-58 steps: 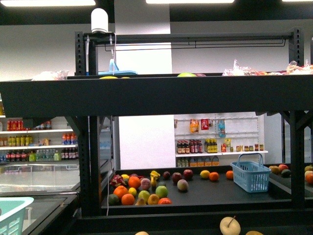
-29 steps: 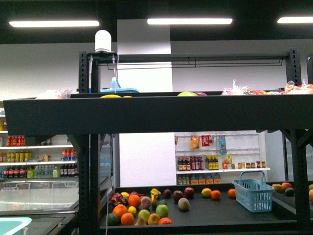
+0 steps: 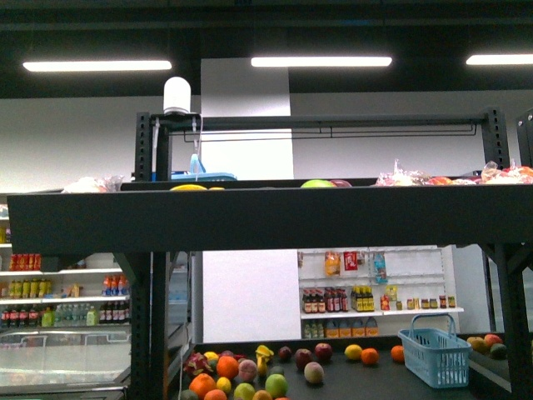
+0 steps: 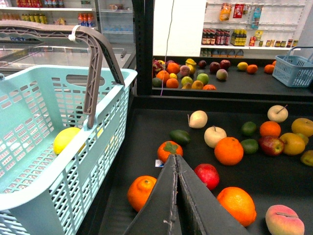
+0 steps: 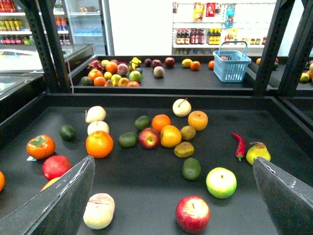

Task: Pick lemon from shelf

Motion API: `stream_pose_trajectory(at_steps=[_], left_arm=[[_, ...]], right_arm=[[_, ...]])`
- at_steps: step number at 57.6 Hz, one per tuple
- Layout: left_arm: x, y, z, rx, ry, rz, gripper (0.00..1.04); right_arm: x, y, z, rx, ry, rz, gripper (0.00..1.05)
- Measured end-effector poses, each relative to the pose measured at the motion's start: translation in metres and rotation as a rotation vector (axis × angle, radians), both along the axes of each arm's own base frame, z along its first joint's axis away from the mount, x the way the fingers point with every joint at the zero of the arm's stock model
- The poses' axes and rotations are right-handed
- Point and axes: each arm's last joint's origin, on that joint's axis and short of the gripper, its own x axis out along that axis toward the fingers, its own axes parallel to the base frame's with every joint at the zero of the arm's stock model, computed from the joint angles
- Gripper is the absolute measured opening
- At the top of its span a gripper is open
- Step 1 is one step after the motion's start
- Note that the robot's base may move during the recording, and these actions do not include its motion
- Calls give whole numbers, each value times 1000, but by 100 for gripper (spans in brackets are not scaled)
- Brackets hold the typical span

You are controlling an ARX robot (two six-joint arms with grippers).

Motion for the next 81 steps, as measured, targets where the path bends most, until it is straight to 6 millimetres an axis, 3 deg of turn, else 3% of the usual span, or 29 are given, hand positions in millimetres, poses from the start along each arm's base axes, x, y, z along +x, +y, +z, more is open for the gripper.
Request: stream_pose_trajectory(at_steps=[16,22,34,41,61,81], left_arm=[[0,16,-7,2,-2,18,3],[0,16,-17,3,0,10,3],[0,16,-17,3,-3,10,3],[0,16,-17,3,-3,10,33],[0,16,-17,3,-3,10,97],[0,16,-17,4,-3,10,97]], right_arm=[[0,0,0,0,0,-1,97],[0,0,0,0,0,-1,97],[0,0,0,0,0,0,97],[0,0,0,0,0,0,97],[0,0,0,0,0,0,97],[0,0,0,0,0,0,97]])
